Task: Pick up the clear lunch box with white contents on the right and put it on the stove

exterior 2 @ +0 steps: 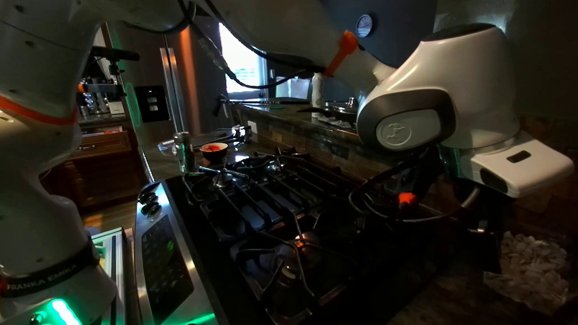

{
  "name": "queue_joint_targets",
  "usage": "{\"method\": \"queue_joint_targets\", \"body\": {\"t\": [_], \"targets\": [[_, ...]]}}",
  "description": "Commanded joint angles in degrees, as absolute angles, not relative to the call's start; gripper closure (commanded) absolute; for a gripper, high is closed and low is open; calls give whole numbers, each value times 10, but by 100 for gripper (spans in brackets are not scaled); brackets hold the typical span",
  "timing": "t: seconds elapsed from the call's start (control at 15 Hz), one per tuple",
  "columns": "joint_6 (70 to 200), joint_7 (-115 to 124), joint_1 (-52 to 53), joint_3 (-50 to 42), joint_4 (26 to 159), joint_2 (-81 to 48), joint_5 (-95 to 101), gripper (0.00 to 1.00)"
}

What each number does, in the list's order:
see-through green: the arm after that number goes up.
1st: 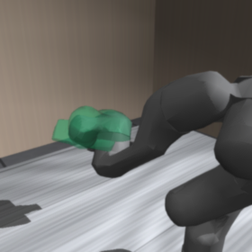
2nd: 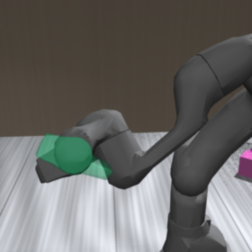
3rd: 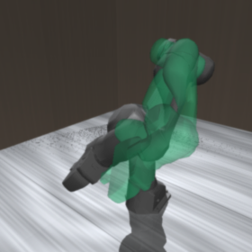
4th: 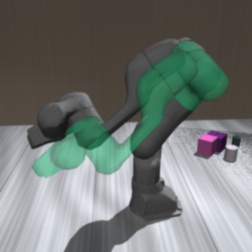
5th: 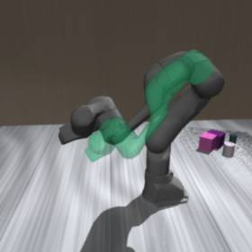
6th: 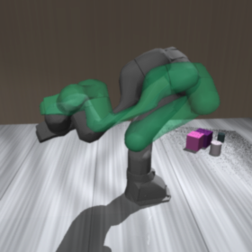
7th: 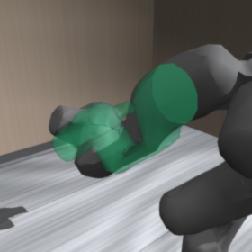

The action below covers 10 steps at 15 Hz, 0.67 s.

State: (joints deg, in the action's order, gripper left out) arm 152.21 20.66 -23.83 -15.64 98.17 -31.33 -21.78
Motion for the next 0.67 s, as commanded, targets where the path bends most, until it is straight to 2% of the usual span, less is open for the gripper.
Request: {"method": "queue_joint_targets", "body": {"t": [0.0,0.13,0.2,0.4,0.47,0.6], "targets": [[1522,192,-271,-132,913,-371,-245,0],[1518,181,-284,-117,885,-392,-252,15],[1513,180,-288,-113,869,-403,-252,34],[1506,181,-291,-110,838,-428,-243,58],[1501,182,-291,-110,829,-434,-240,63],[1489,182,-292,-112,820,-441,-235,66]]}}
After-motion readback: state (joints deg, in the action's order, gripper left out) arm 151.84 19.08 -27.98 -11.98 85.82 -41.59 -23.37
